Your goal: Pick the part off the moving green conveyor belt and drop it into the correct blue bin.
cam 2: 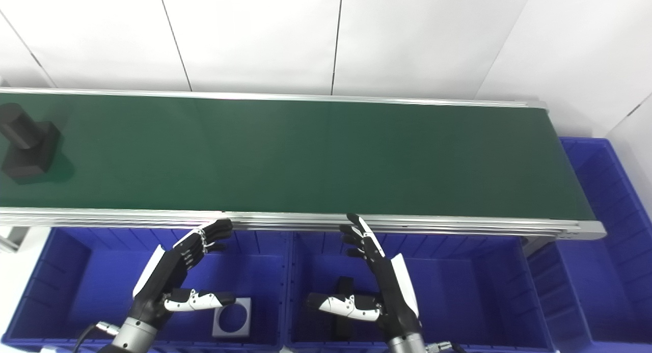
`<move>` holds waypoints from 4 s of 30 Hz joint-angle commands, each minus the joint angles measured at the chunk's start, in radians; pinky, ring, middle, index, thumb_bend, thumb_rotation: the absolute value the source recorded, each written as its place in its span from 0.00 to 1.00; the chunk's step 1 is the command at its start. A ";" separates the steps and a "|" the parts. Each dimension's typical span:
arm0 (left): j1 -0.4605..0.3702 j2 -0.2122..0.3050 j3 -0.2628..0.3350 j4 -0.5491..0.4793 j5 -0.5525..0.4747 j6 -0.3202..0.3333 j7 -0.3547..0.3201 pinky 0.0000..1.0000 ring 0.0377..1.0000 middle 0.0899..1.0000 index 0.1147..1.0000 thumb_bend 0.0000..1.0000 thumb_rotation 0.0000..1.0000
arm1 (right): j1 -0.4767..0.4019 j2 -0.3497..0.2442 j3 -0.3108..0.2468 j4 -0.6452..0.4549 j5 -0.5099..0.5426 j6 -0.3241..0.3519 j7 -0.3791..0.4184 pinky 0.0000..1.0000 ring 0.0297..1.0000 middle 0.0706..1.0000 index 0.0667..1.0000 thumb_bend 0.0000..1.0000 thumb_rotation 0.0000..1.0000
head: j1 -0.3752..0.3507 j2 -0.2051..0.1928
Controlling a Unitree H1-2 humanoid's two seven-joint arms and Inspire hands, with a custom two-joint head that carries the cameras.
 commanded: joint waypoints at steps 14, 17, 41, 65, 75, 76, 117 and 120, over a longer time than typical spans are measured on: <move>-0.014 0.005 0.000 -0.011 -0.009 -0.039 0.014 0.77 0.82 0.82 0.79 0.83 0.25 | -0.009 0.010 0.003 -0.030 0.000 0.012 -0.003 0.75 0.83 0.85 0.94 0.87 0.33 | -0.002 0.001; -0.013 0.004 0.000 -0.013 -0.007 -0.039 0.015 0.77 0.82 0.83 0.79 0.83 0.25 | -0.009 0.010 0.004 -0.030 -0.001 0.011 -0.004 0.75 0.82 0.85 0.94 0.87 0.32 | -0.002 0.001; -0.020 0.000 -0.039 0.002 0.026 -0.039 0.044 0.76 0.80 0.80 0.80 0.81 0.24 | -0.002 -0.021 -0.009 -0.002 0.036 -0.043 0.002 0.74 0.82 0.85 0.94 0.85 0.31 | 0.213 -0.076; -0.048 0.010 -0.238 0.073 0.128 -0.039 0.307 0.73 0.79 0.80 0.77 0.85 0.23 | 0.003 -0.096 -0.038 0.071 0.131 -0.126 0.022 0.76 0.81 0.85 0.96 0.86 0.29 | 0.374 -0.240; -0.069 0.034 -0.290 0.106 0.129 -0.040 0.374 0.72 0.78 0.79 0.75 0.88 0.22 | -0.003 -0.096 -0.038 0.102 0.137 -0.145 0.020 0.74 0.81 0.85 0.96 0.87 0.27 | 0.379 -0.288; -0.069 0.034 -0.291 0.107 0.130 -0.040 0.378 0.72 0.78 0.79 0.75 0.88 0.22 | -0.006 -0.096 -0.039 0.111 0.126 -0.160 0.012 0.73 0.81 0.85 0.96 0.87 0.27 | 0.379 -0.293; -0.096 -0.036 -0.243 0.164 0.020 -0.040 0.319 0.70 0.77 0.77 0.72 0.88 0.13 | -0.244 -0.085 -0.088 -0.132 0.257 -0.058 0.077 0.74 0.80 0.81 0.92 0.87 0.28 | 0.360 -0.301; -0.101 -0.037 -0.241 0.169 0.024 -0.040 0.316 0.70 0.77 0.76 0.72 0.87 0.12 | -0.282 -0.083 -0.085 -0.131 0.247 -0.042 0.081 0.73 0.79 0.81 0.93 0.86 0.27 | 0.361 -0.300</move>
